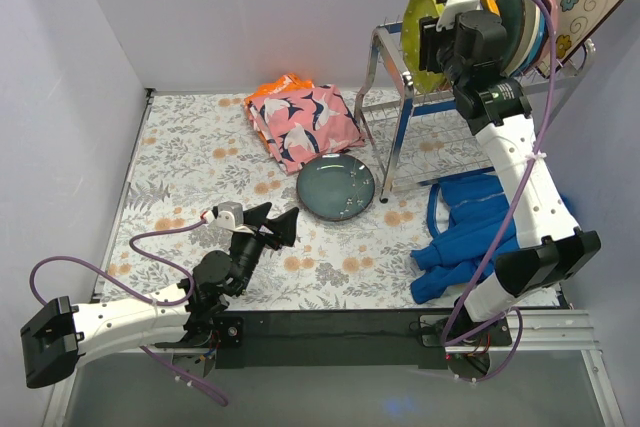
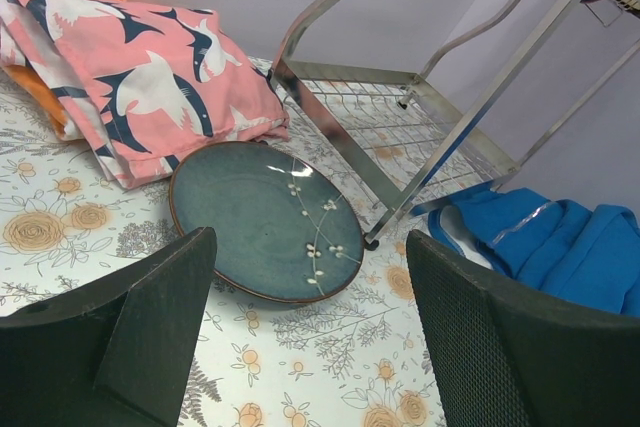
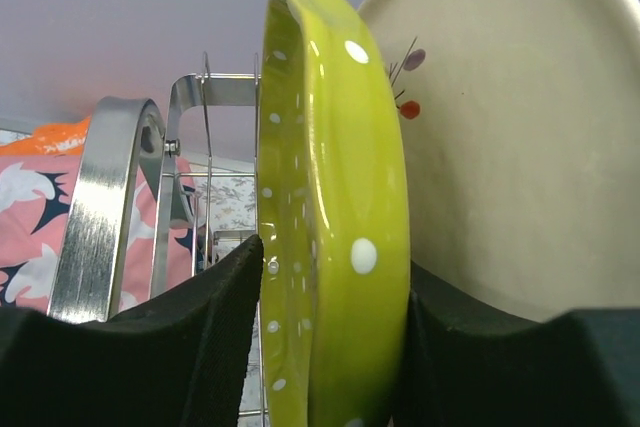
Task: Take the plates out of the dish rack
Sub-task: Unload the plate from the dish rack.
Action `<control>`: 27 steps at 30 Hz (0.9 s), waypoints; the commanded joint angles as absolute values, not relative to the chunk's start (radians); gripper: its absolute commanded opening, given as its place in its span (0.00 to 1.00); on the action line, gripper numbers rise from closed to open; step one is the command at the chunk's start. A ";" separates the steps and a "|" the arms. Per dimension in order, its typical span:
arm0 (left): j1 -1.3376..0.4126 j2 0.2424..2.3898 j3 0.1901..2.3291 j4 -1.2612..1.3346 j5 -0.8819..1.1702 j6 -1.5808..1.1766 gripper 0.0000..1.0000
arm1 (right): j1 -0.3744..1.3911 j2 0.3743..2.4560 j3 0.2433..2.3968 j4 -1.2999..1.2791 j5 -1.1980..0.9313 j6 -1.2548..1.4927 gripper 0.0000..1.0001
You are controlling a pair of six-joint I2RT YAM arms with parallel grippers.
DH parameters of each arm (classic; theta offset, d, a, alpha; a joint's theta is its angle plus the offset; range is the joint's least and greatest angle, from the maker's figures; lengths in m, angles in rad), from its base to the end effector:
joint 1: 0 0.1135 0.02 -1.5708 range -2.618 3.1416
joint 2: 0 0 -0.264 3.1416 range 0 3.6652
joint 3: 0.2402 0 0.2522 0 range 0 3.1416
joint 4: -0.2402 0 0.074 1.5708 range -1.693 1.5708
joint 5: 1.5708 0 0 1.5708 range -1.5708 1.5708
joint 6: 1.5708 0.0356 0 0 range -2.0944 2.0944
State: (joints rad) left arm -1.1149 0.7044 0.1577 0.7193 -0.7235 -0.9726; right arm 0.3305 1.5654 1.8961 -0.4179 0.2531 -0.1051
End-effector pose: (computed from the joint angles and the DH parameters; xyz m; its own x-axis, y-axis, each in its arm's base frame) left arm 0.0909 -0.1319 0.2257 -0.2762 -0.8434 -0.4608 0.2798 0.3882 -0.8781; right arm 0.3234 0.1015 0.5043 -0.0737 -0.1327 -0.9884 -0.0864 0.9882 -0.1262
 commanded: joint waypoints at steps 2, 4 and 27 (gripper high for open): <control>-1.117 0.715 0.181 0.730 -0.723 -0.960 0.75 | 0.313 1.539 1.833 -0.336 0.328 -0.144 0.51; -1.117 0.716 0.181 0.732 -0.724 -0.960 0.75 | 0.313 1.525 1.816 -0.315 0.333 -0.147 0.42; -1.117 0.712 0.184 0.727 -0.724 -0.957 0.75 | 0.316 1.439 1.830 -0.153 0.276 -0.141 0.01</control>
